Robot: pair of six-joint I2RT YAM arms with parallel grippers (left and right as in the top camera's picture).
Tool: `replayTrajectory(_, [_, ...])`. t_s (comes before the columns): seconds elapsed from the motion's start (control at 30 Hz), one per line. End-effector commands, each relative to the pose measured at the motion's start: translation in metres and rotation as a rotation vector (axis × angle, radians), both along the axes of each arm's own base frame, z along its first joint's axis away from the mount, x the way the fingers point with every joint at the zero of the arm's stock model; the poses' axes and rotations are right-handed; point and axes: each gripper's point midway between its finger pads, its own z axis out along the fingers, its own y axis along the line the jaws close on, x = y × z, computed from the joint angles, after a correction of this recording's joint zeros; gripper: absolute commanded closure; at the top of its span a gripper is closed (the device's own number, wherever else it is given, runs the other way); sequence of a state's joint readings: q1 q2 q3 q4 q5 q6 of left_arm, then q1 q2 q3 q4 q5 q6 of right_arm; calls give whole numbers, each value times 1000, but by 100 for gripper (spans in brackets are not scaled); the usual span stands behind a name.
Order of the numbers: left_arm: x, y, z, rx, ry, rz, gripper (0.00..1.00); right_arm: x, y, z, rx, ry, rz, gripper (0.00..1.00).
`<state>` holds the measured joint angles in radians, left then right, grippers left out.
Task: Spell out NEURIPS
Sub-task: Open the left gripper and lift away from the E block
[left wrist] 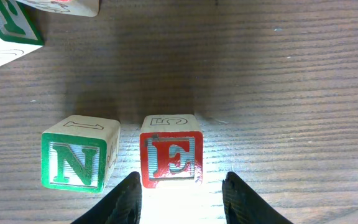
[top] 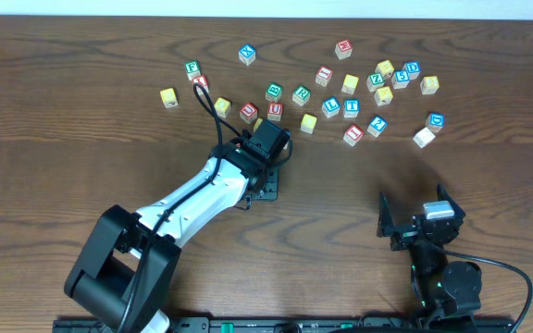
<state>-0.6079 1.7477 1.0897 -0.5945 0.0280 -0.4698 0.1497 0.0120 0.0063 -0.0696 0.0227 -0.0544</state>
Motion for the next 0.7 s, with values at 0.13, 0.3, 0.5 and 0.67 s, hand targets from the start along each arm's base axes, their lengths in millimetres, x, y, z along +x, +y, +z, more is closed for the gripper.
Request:
replayTrajectory(0.13, [4, -4, 24, -38, -55, -23, 59, 0, -3, 0, 12, 2, -17, 1])
replayTrajectory(0.3, [6, -5, 41, -63, -96, -31, 59, 0, -3, 0, 12, 2, -17, 1])
replayTrajectory(0.5, [8, -7, 60, -94, -143, -33, 53, 0, -3, 0, 12, 2, -17, 1])
replayTrajectory(0.67, [8, -6, 71, -102, -174, -62, 35, 0, -3, 0, 12, 2, -17, 1])
